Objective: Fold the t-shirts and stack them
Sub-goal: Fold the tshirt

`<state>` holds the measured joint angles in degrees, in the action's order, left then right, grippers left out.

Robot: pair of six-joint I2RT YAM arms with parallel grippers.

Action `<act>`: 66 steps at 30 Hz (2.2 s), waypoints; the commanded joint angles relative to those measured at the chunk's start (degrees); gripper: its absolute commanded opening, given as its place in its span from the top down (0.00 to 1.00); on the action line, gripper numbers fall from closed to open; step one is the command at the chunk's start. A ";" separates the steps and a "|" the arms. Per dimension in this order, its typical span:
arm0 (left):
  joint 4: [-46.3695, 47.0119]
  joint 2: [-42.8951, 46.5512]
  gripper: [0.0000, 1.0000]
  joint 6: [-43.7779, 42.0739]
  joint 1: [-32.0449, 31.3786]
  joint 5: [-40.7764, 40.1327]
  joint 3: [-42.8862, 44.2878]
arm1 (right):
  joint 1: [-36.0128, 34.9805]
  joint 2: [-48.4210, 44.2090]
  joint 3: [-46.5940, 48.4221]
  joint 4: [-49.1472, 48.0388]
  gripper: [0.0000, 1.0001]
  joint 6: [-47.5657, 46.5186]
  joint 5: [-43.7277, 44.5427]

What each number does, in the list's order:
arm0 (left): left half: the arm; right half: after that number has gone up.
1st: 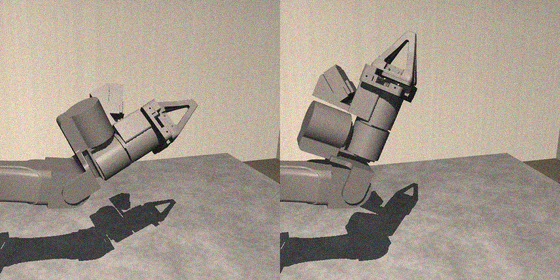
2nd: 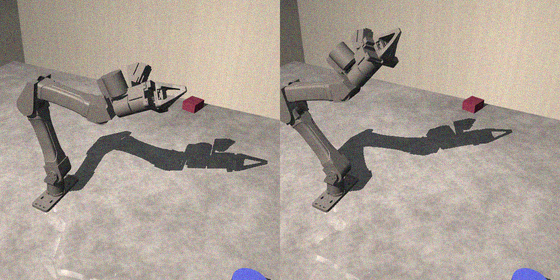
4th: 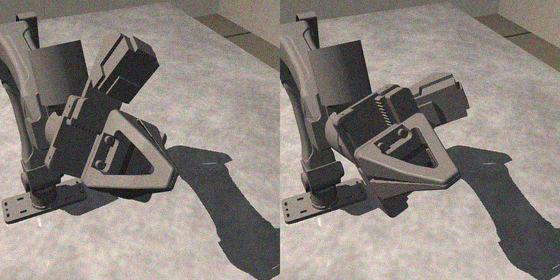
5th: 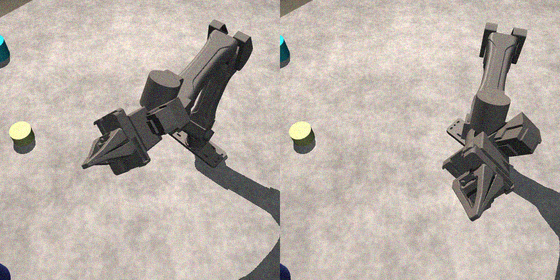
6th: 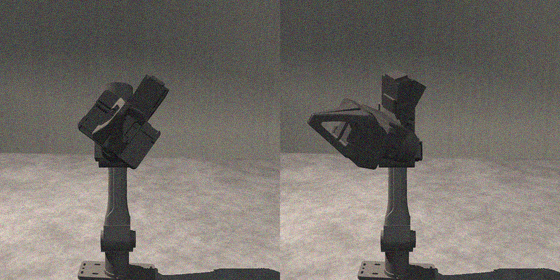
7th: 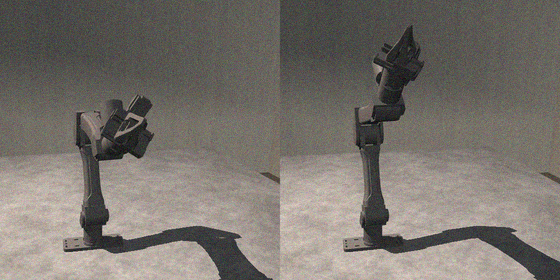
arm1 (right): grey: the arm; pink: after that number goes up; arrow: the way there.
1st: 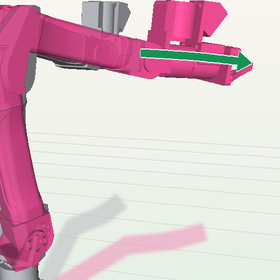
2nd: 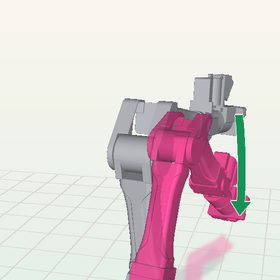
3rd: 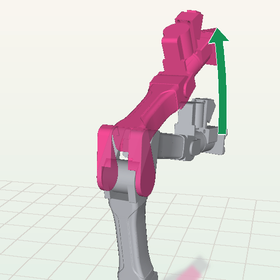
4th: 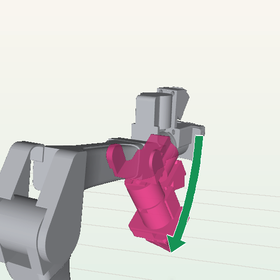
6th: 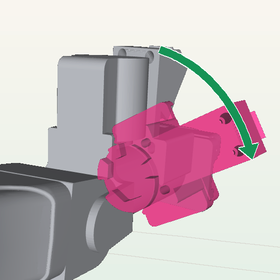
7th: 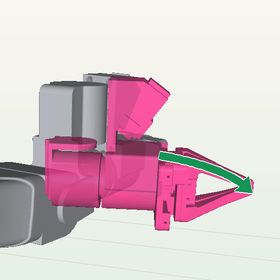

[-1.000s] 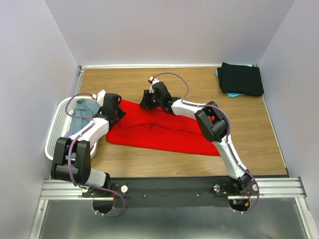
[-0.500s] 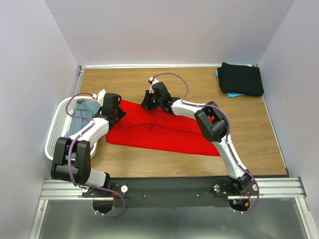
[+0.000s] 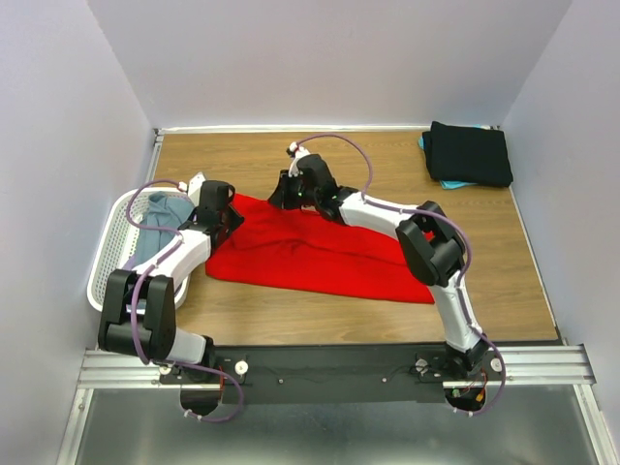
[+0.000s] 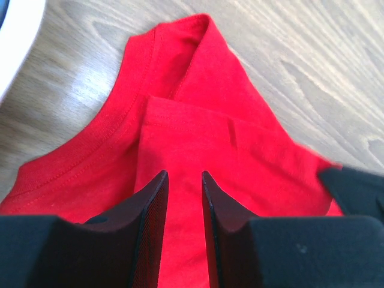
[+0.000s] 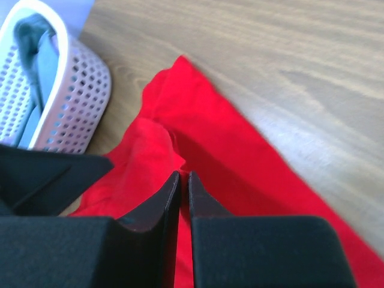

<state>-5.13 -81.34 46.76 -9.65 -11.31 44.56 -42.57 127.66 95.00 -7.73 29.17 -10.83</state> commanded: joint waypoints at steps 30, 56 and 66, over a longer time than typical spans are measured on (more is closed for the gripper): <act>-1.11 9.27 0.63 -1.06 6.75 1.82 -1.57 | -12.54 -15.86 -22.30 -6.77 0.85 3.53 1.78; -4.28 12.69 0.61 3.16 4.12 -0.38 -11.77 | -12.54 -20.95 -33.57 -8.18 0.86 5.64 9.77; -4.89 14.81 0.51 5.62 -1.16 -0.20 -14.14 | -12.45 -20.96 -32.60 -7.04 0.86 5.46 10.57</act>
<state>-9.19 -67.55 50.57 -9.43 -10.24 31.77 -54.70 107.79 62.15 -15.29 34.11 -2.55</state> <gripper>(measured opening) 0.488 0.146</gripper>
